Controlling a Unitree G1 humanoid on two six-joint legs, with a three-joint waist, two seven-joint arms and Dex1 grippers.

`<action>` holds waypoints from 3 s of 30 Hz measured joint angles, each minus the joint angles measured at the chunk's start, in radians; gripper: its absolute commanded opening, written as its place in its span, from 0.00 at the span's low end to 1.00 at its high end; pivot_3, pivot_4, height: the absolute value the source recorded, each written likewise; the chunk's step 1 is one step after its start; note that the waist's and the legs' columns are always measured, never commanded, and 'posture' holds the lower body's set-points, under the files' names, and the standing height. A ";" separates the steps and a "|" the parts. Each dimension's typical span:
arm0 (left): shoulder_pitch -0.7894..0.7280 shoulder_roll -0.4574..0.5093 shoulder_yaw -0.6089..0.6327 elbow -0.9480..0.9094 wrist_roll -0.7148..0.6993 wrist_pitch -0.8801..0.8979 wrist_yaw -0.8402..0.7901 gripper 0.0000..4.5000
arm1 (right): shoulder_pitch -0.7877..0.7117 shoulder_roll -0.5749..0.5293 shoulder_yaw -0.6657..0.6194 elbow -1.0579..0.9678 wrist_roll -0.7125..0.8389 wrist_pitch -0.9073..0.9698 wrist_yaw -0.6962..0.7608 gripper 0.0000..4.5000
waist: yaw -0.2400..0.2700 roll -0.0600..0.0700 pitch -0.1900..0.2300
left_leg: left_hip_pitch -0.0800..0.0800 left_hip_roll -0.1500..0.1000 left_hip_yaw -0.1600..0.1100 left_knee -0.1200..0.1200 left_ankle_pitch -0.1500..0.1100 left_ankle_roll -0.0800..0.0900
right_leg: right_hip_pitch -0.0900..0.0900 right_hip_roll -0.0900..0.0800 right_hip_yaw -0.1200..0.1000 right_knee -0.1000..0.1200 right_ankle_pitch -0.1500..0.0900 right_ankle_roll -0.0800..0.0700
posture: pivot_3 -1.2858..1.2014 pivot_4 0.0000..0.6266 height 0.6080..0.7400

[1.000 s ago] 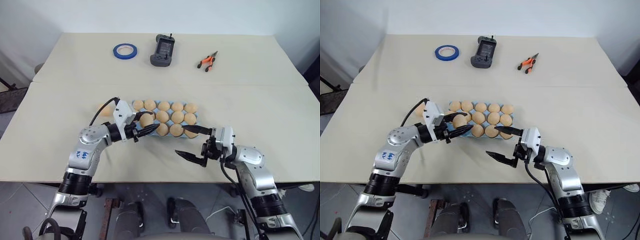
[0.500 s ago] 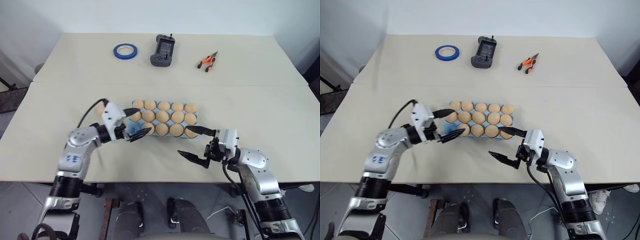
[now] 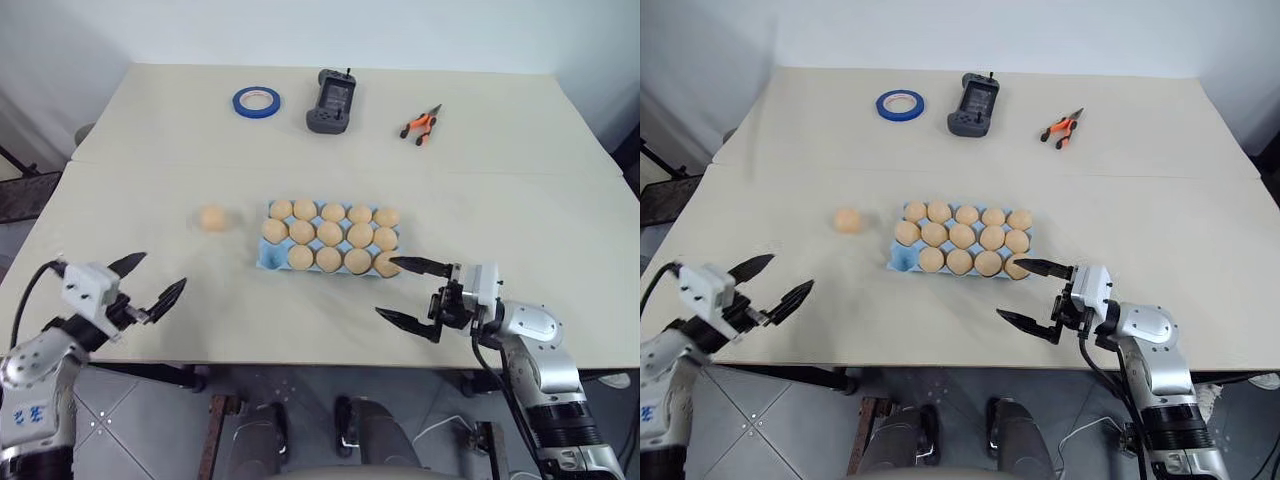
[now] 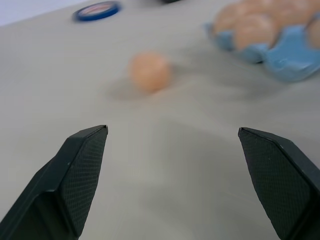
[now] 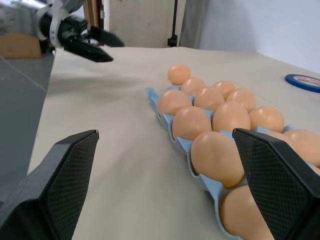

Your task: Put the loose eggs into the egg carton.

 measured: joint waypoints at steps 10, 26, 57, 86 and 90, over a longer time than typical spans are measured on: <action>-0.041 -0.080 -0.046 -0.070 0.001 0.063 0.155 0.99 | -0.029 0.031 0.019 0.033 -0.006 -0.012 0.012 1.00 | 0.001 0.000 0.000 | 0.000 0.000 0.000 -0.001 0.000 0.000 | 0.000 0.001 -0.001 0.000 0.000 0.001 | 0.52 0.24 1.00; -0.639 -0.106 -0.257 0.490 0.155 0.063 0.266 0.99 | -0.064 0.065 0.024 0.131 -0.039 -0.054 -0.015 1.00 | 0.002 -0.001 -0.001 | 0.000 -0.001 0.002 0.001 0.001 0.000 | -0.001 0.002 -0.001 0.005 0.002 0.003 | 0.52 0.24 1.00; -0.584 -0.077 -0.421 0.231 0.023 0.024 -0.232 0.42 | -0.016 0.073 0.024 0.097 -0.050 -0.073 -0.055 1.00 | -0.002 -0.001 -0.001 | 0.001 0.000 0.001 0.009 0.002 -0.001 | -0.001 0.002 0.000 0.014 0.001 0.001 | 0.52 0.24 1.00; -0.220 0.198 -0.221 0.183 0.033 -0.045 -0.331 0.99 | -0.042 -0.030 -0.019 0.103 -0.013 -0.031 0.021 1.00 | -0.005 -0.001 0.000 | 0.000 0.000 0.000 0.002 0.002 -0.002 | -0.002 0.000 0.000 0.005 -0.001 -0.004 | 0.52 0.24 1.00; -0.164 0.196 -0.222 0.135 0.028 -0.051 -0.341 0.99 | -0.080 -0.032 -0.018 0.110 -0.004 -0.019 0.044 1.00 | -0.002 -0.001 0.000 | 0.000 0.000 0.000 -0.003 0.002 -0.002 | -0.002 0.000 -0.001 0.001 -0.001 -0.004 | 0.52 0.24 1.00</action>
